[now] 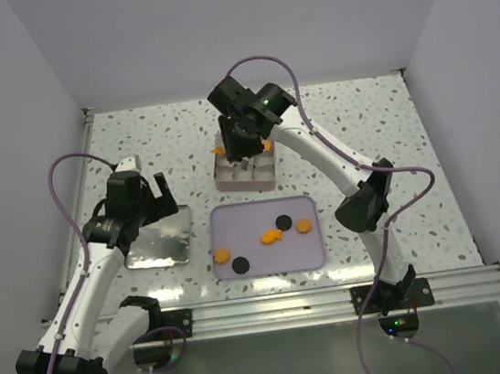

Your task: Pack the cookies

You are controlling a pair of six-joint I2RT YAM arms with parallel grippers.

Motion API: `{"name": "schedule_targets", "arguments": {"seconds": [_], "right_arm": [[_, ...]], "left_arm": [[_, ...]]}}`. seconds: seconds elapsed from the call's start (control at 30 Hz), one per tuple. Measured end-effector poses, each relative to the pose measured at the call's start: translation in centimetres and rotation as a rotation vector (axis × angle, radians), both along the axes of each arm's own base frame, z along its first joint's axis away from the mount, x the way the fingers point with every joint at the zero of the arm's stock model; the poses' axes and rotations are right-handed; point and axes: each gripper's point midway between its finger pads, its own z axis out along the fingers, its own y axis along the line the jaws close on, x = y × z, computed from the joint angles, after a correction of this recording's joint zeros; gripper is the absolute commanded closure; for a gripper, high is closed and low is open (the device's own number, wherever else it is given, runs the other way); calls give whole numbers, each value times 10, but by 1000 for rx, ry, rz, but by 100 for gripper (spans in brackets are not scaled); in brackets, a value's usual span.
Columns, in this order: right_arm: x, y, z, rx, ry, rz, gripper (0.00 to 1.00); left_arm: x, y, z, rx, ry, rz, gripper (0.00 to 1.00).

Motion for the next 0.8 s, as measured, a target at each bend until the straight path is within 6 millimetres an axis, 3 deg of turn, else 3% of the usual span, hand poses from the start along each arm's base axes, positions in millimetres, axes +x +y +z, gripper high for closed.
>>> {"name": "schedule_targets", "arguments": {"seconds": [0.47,0.8], "right_arm": [[8,11,-34,29,96,6,67],[16,15,-56,29,129,-3,55]], "left_arm": [[0,0,-2,1,6,1,0],[1,0,-3,2,13,0,0]]}}
